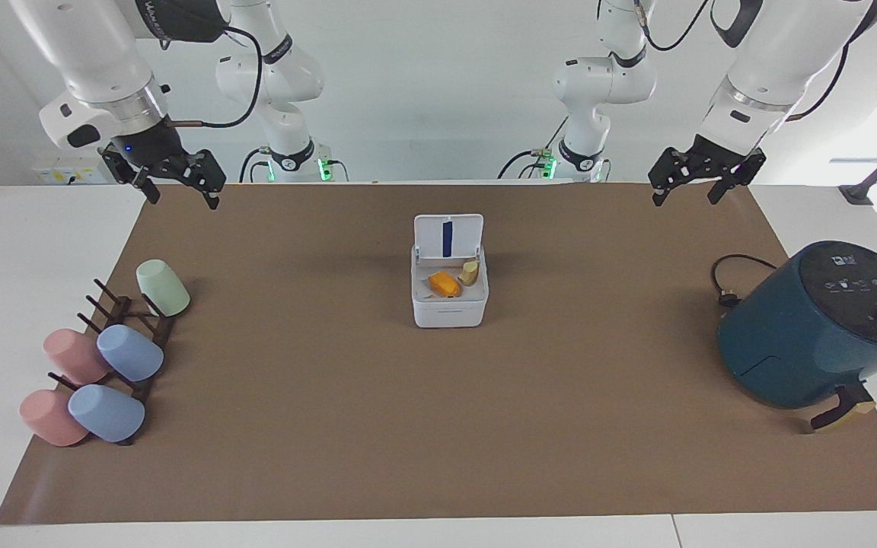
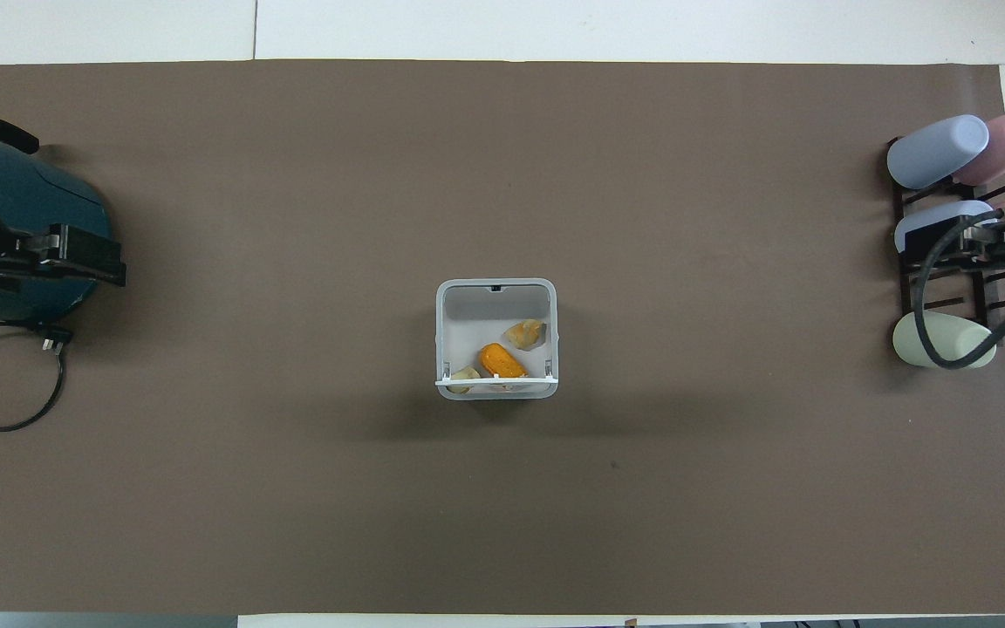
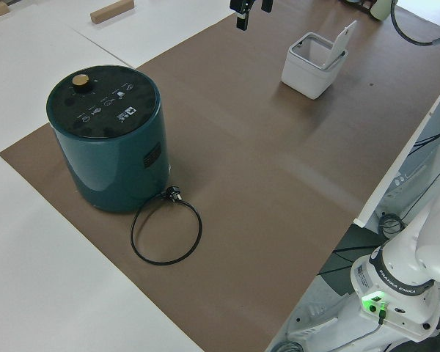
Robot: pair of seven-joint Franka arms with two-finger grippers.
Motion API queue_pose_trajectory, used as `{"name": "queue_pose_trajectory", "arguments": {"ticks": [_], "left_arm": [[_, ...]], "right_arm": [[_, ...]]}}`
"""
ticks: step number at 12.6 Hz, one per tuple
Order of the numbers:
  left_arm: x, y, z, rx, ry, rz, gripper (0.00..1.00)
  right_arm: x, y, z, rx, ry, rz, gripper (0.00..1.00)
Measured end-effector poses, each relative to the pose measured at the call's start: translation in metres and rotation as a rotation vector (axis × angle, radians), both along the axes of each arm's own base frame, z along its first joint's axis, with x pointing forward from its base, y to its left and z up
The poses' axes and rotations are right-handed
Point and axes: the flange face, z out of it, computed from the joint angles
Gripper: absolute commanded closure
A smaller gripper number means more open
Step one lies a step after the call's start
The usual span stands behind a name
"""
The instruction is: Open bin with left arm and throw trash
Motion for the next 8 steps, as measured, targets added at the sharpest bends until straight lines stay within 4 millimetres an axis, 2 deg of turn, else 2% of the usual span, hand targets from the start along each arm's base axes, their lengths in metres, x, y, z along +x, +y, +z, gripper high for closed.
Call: {"name": "queue_pose_trajectory", "arguments": {"ticks": [8], "left_arm": [[-0.0001, -0.0005, 0.0000, 0.000, 0.000, -0.014, 0.00]], "right_arm": [[0.0017, -0.0001, -0.0079, 0.000, 0.023, 0.000, 0.00]]}}
